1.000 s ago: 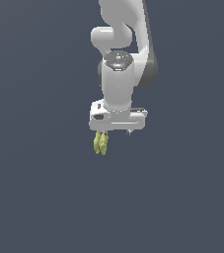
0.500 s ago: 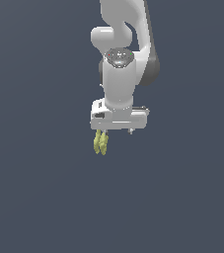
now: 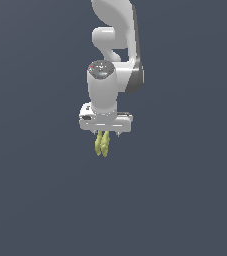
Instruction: Pick up the object and move it to a goal position.
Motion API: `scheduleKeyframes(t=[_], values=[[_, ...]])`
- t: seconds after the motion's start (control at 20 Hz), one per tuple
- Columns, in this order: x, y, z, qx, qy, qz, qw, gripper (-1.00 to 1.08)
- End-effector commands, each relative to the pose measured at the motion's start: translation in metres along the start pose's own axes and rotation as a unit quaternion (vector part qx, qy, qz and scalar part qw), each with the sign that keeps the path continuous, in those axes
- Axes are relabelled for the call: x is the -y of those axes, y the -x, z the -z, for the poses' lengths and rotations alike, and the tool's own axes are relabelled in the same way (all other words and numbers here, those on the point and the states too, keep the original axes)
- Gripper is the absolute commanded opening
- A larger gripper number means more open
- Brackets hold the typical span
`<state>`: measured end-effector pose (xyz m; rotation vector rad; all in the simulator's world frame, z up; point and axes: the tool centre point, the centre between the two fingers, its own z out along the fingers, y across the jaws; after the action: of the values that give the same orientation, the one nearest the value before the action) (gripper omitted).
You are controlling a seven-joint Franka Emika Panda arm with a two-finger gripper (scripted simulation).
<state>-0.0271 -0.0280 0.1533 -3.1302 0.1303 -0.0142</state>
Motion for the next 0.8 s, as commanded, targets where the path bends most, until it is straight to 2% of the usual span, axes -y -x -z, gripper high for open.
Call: scheduleKeyframes(t=[0.0, 0.25, 0.5, 0.75], values=[[-0.013, 0.007, -0.008, 0.002, 0.002, -0.013, 0.9999, 1.0], [-0.025, 0.014, -0.016, 0.004, 0.005, -0.024, 0.9997, 1.0], [-0.024, 0.013, -0.018, 0.004, 0.004, -0.023, 0.9997, 1.0], [-0.025, 0.015, -0.036, 0.004, 0.005, -0.024, 0.9997, 1.0]])
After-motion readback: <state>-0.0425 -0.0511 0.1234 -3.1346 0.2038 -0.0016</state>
